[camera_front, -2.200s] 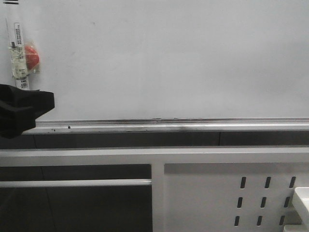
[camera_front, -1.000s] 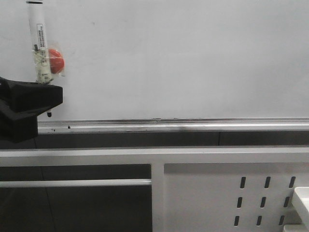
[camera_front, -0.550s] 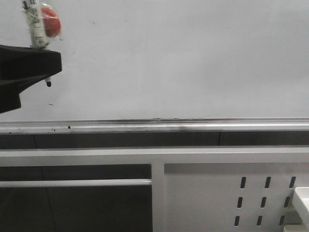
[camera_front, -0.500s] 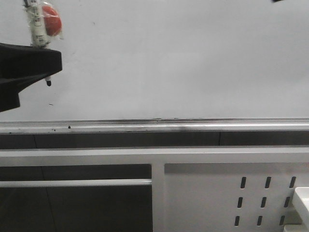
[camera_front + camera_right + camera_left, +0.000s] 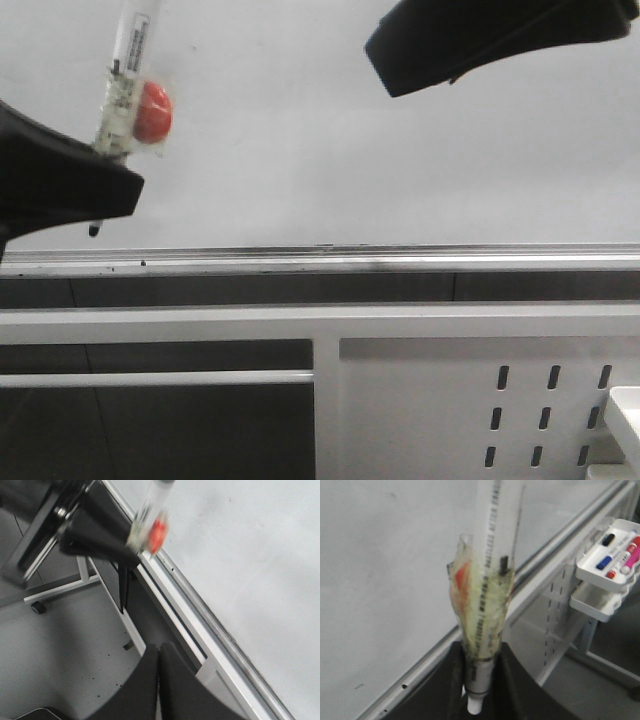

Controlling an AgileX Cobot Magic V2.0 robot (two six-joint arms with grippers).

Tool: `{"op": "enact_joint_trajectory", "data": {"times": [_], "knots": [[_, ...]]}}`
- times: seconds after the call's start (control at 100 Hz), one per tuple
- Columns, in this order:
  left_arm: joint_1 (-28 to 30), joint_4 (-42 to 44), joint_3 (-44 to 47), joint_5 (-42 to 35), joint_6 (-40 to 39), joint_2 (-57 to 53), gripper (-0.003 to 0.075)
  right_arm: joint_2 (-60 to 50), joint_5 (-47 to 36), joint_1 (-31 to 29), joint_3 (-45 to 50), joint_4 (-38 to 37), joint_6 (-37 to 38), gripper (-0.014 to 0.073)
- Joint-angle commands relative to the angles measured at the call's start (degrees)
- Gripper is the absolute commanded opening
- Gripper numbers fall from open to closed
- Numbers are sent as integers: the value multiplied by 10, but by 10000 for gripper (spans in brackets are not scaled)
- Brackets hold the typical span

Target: Write number 1 on whiteboard

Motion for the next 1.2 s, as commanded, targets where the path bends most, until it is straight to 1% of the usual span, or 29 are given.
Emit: {"op": "enact_joint_trajectory", "data": {"times": [0.0, 0.11, 0.22, 0.34, 0.41, 0.5, 0.58, 0.65, 0.85, 1.05, 1.19], "knots": [[-3, 94, -19, -26, -81, -11, -20, 8, -58, 5, -20, -4, 4, -35], [-3, 182, -19, -15, -142, -11, -20, 18, -69, 25, -20, -36, -1, -34], [-3, 248, -19, -15, -176, -11, -20, 28, -89, 65, -20, -75, -1, -34], [-3, 323, -19, -15, -203, -11, -20, 36, -100, 98, -20, -91, -1, -18], [-3, 364, -19, -15, -215, -11, -20, 36, -98, 104, -20, -91, -1, 33], [-3, 417, -19, -18, -220, -11, -20, 36, -94, 105, -20, -91, -1, 146], [-3, 425, -20, -19, -220, -11, -20, 36, -91, 105, -20, -91, -1, 221], [-3, 426, -20, -19, -220, -11, -20, 36, -85, 105, -20, -91, -1, 254], [-3, 456, -40, -29, -219, -11, -20, 36, -87, 105, -20, -91, -1, 255], [-3, 460, -62, -39, -219, -11, -20, 42, -100, 105, -21, -93, -2, 254], [-3, 460, -63, -47, -219, -11, -20, 66, -100, 105, -41, -95, -2, 254]]}}
